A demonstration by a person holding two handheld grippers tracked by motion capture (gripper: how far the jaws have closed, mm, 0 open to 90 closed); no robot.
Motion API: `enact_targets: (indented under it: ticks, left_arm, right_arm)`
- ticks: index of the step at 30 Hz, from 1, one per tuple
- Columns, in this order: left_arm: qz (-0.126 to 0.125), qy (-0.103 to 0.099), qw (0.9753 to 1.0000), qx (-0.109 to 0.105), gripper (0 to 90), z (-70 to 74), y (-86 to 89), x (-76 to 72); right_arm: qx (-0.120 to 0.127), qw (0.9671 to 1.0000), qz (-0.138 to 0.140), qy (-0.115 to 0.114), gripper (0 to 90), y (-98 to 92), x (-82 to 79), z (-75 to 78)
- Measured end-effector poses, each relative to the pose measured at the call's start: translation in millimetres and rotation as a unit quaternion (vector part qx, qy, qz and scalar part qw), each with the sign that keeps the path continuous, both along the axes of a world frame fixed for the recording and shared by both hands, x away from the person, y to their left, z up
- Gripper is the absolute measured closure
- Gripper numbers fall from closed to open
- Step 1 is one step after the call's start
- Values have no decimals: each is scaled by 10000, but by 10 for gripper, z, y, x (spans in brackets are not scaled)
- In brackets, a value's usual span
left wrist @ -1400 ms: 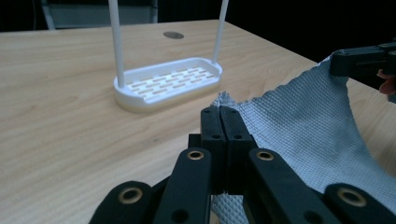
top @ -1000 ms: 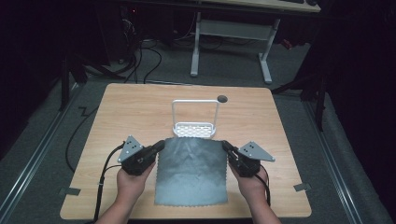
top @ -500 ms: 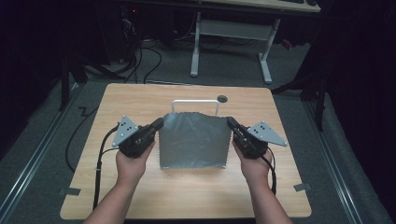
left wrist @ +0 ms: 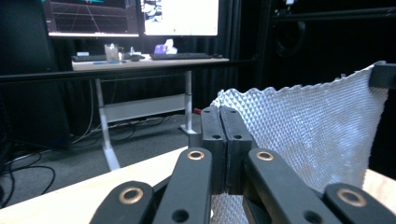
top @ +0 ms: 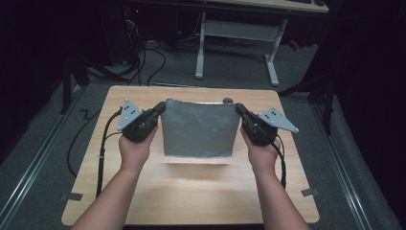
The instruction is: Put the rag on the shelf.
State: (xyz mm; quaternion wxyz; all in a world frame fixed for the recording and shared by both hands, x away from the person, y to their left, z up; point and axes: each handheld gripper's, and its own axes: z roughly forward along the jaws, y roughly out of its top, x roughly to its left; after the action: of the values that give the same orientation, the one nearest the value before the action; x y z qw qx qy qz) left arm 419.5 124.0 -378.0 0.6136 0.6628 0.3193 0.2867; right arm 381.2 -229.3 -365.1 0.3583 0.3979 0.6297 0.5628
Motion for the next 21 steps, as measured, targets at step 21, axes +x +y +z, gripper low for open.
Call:
enact_targets:
  ticks: [21]
  left_arm:
    - [445, 227, 9953, 824, 900, -27, -211, 886]
  right_arm:
    - [-34, 9989, -278, 386, 894, 5, 975, 62]
